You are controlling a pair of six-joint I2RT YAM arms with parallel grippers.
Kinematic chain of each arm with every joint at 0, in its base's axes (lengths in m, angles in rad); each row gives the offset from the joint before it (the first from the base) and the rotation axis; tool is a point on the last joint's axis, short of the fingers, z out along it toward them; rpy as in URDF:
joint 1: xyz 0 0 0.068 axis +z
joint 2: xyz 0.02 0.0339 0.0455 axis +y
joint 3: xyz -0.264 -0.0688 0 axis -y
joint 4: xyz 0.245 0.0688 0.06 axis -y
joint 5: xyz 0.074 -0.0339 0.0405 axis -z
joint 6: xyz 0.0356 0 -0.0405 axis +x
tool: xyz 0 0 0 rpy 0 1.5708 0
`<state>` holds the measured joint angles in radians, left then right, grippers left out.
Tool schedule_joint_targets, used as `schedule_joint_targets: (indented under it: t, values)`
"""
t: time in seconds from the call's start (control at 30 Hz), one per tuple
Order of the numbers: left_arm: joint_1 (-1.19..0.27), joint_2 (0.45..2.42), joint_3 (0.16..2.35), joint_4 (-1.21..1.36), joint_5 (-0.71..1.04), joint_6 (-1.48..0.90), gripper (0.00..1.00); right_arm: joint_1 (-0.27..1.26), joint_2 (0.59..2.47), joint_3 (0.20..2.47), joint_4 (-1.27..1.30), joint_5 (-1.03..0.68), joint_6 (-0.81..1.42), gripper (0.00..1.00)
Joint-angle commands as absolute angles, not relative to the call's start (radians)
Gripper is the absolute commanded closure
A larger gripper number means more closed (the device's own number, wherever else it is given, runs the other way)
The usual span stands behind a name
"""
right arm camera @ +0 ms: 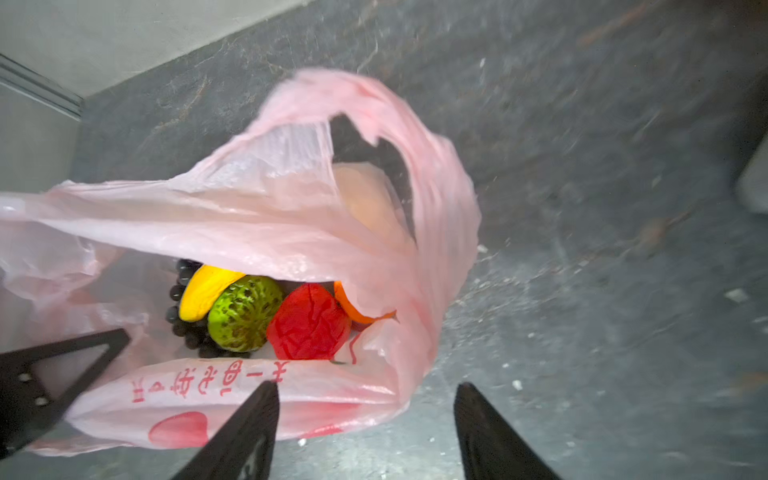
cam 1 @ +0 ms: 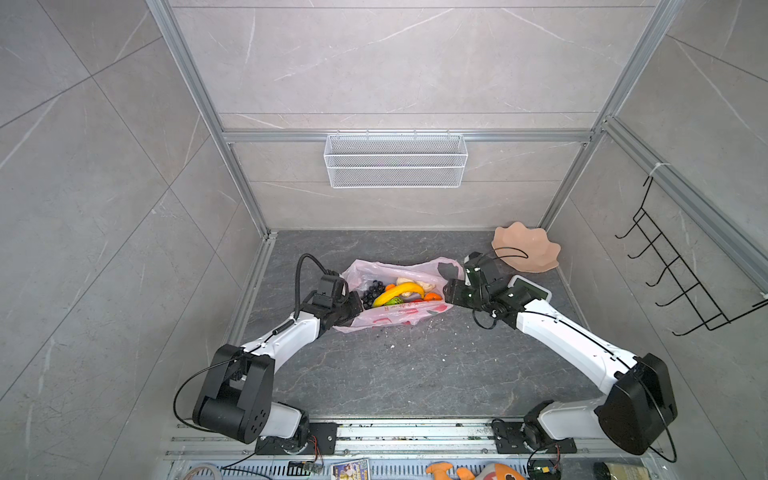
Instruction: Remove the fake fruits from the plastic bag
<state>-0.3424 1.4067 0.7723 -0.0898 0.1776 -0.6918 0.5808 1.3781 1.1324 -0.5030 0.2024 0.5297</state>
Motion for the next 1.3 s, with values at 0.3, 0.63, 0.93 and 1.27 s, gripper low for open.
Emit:
schedule_joint_targets:
  t: [0.3,0.63,0.93,1.27]
  values:
    - [-0.341,1.34,0.784,-0.146,0.135,-0.629,1.0,0.752,1.654,1.373,-0.522,0.496,-0.116,0.07]
    - [-0.339,1.299,0.746,-0.166,0.097,-0.611,1.0,0.621,1.931,1.595,-0.56,0.406,-0.157,0.31]
    - [-0.204,1.284,0.605,-0.035,0.165,-0.63,1.0,0.335,1.956,1.557,-0.5,-0.213,0.201,0.91]
    - [-0.19,1.442,0.67,0.011,0.266,-0.616,1.0,0.255,2.085,1.585,-0.365,-0.618,0.44,1.0]
